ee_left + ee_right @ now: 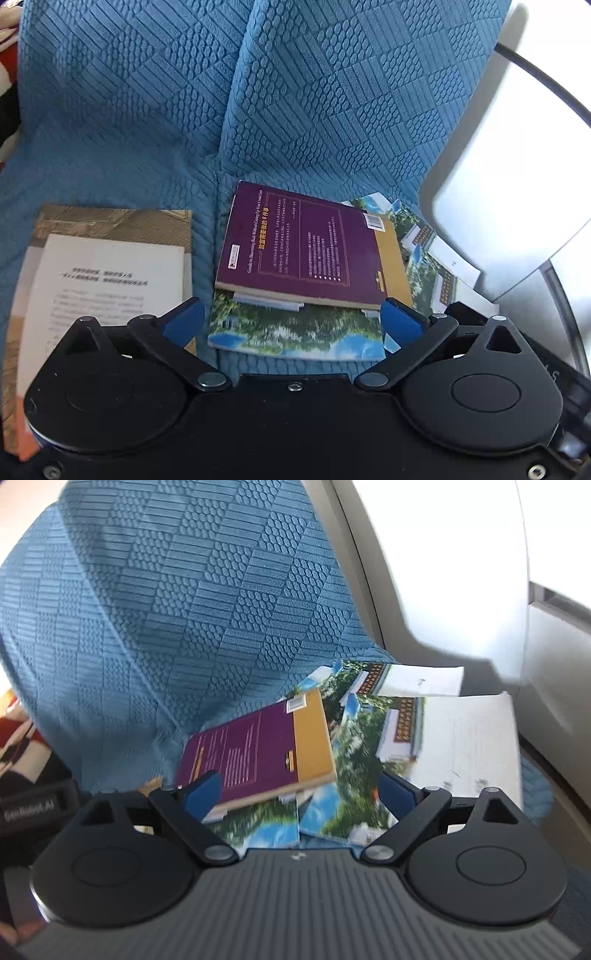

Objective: Organize objects
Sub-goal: 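Move both tools toward the purple paperback on the photo booklet, then close the left gripper on the purple paperback's edge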

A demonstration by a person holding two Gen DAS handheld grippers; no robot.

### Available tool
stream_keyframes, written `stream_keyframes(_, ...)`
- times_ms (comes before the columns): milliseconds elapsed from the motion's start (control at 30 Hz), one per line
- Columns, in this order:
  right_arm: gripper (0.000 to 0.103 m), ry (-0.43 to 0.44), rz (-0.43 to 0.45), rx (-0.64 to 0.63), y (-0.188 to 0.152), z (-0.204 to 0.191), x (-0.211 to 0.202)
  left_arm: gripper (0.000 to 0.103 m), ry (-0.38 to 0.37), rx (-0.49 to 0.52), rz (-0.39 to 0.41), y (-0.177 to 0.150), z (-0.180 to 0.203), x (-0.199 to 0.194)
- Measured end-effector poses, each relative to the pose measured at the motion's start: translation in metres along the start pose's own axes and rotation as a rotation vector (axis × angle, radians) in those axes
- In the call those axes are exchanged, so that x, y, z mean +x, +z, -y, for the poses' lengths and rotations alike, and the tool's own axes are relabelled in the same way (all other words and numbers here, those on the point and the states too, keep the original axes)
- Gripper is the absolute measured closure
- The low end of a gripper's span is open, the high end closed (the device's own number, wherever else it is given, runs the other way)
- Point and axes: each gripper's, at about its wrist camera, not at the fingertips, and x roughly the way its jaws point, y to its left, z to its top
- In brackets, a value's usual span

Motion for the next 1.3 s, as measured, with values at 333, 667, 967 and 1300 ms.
stream_keyframes(333, 0.026, 0.029, -0.063, 0.036, 0.010, 0.011, 0.056, 0.004, 0.069, 0.014, -0.018, 0.012, -0.001, 0.052)
stream_keyframes(667, 0.045, 0.023, -0.125, 0.091, 0.009, 0.026, 0.089, 0.004, 0.089, 0.001, -0.059, 0.016, 0.000, 0.080)
stream_keyframes(967, 0.068, 0.069, -0.140, 0.153, 0.008, 0.036, 0.096, 0.008, -0.026, -0.120, -0.115, 0.008, -0.002, 0.072)
stream_keyframes(1300, 0.076, 0.259, -0.173, 0.265, 0.004, 0.047, 0.092, 0.023, -0.210, -0.313, -0.179, -0.002, -0.023, 0.071)
